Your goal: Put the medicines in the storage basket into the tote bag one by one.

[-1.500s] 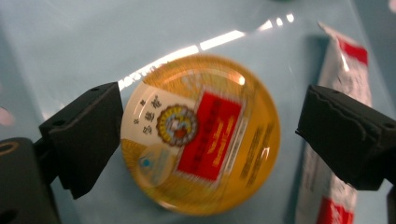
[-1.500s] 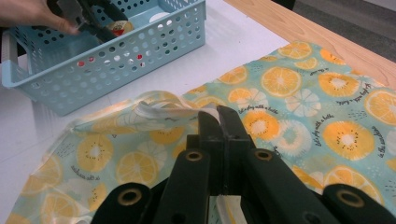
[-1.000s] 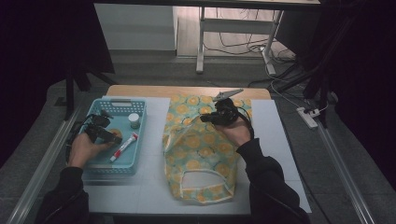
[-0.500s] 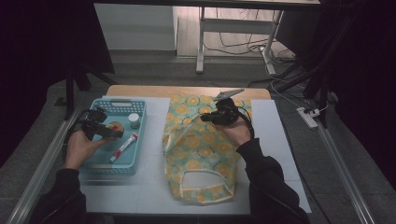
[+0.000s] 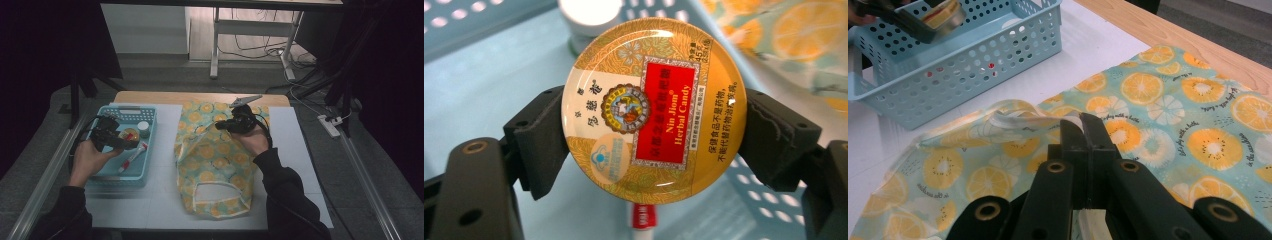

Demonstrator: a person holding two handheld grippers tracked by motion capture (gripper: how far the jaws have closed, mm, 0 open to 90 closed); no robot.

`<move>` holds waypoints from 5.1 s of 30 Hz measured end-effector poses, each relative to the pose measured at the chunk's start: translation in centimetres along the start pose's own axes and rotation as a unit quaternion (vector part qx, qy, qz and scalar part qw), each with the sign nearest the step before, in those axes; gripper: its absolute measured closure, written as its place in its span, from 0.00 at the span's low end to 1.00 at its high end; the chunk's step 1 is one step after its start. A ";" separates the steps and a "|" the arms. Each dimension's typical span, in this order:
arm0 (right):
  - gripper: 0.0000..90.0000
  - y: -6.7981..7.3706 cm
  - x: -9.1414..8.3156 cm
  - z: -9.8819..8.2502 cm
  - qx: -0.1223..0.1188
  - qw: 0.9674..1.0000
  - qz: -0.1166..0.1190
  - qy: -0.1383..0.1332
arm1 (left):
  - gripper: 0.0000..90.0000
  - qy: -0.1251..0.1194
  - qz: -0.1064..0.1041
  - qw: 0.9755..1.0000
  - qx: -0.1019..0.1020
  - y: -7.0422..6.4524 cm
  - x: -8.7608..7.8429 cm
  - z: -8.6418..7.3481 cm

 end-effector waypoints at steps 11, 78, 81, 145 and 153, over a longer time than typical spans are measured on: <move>1.00 -0.3 0.0 -0.1 0.001 1.000 -0.003 -0.002 | 0.22 -0.008 -0.031 0.999 0.029 -3.0 -0.5 0.7; 1.00 -2.0 0.6 -0.2 0.007 1.000 -0.024 -0.011 | 0.22 0.016 -0.174 0.968 0.178 -21.7 11.1 6.9; 1.00 -2.3 0.6 -0.1 0.008 1.000 -0.025 -0.012 | 0.22 0.019 -0.167 0.970 0.177 -21.5 12.3 7.0; 1.00 -4.6 1.7 -1.1 0.024 0.998 -0.056 -0.012 | 0.09 -0.007 -0.153 0.975 0.159 -21.0 17.0 8.5; 1.00 -4.4 1.6 -1.0 0.023 0.998 -0.051 -0.013 | 0.06 -0.026 -0.172 0.972 0.160 -21.2 14.5 8.4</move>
Point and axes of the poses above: each handheld gripper's, and its own axes: x roughly forward along the jaws, z roughly out of its top, y roughly to its left, the point moved 7 cm from there along x, roughly forward along the jaws, and after that the axes turned 9 degrees about -y, right-handed, at the moved point
